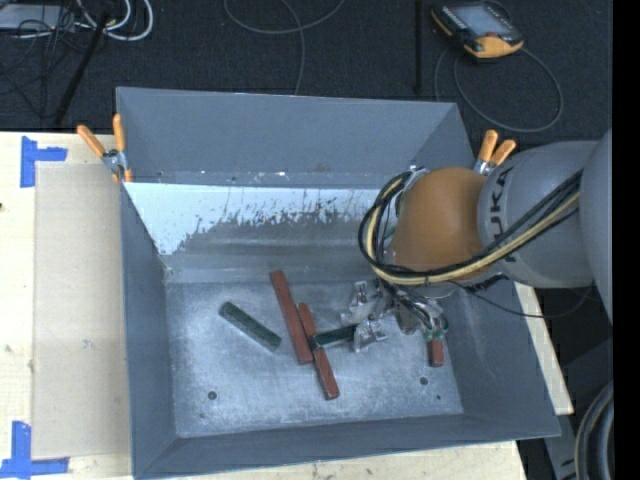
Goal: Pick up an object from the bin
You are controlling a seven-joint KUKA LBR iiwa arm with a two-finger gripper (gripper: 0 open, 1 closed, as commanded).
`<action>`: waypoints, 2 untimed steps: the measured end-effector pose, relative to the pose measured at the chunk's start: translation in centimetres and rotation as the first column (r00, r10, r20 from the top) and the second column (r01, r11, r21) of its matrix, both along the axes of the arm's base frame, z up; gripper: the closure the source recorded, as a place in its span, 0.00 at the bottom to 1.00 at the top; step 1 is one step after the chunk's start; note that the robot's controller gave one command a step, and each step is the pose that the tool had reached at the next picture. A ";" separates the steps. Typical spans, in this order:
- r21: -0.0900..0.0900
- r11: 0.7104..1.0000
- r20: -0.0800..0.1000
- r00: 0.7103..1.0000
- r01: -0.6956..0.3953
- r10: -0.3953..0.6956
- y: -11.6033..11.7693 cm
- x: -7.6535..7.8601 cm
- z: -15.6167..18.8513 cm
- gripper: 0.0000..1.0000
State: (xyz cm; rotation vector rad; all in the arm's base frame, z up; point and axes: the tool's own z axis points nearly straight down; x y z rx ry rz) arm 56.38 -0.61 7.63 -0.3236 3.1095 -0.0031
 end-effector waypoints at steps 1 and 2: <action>0.000 1.000 0.000 1.000 0.000 0.000 0.0 0.0 0.0 1.00; 0.000 1.000 -0.011 1.000 0.012 -0.012 -0.3 1.0 15.1 1.00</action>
Offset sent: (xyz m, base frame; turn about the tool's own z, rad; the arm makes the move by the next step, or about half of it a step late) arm 0.0089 -0.0038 0.1495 0.0119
